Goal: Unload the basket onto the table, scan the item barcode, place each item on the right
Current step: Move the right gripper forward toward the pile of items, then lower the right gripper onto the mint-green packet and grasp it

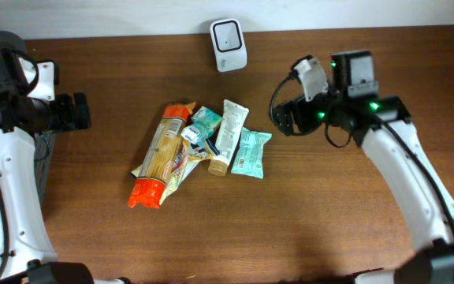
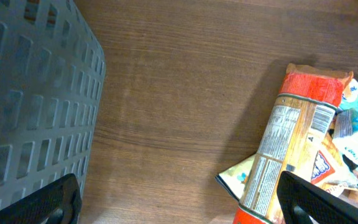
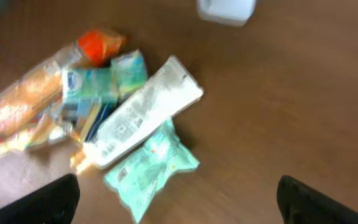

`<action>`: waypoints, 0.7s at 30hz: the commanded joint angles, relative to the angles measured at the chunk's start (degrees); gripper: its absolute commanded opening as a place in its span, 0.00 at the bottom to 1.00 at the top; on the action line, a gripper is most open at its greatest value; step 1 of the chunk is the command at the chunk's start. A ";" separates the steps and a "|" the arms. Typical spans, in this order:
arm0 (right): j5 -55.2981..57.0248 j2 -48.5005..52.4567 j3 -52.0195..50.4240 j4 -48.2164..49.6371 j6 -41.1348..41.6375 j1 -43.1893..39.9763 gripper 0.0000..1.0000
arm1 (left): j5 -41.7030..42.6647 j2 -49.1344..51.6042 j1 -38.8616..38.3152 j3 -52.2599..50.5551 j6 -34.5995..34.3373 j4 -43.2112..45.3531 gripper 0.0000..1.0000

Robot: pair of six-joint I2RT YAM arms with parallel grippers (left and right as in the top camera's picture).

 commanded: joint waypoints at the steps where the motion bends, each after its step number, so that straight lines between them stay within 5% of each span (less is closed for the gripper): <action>1: -3.74 10.27 10.54 -8.41 -7.96 1.77 0.98 | 0.00 -0.11 0.11 0.42 0.72 0.02 0.99; 6: -3.54 29.70 28.72 -26.14 -18.40 4.13 0.89 | 0.00 -0.11 0.11 0.44 0.72 -0.02 0.99; 12: -3.65 38.99 28.83 -22.53 -20.50 4.63 0.77 | 0.00 -0.11 0.11 0.42 0.72 -0.35 0.99; 21: -7.10 45.51 28.24 -18.97 -20.50 4.68 0.76 | 0.00 -0.11 0.11 0.42 0.70 -0.35 0.99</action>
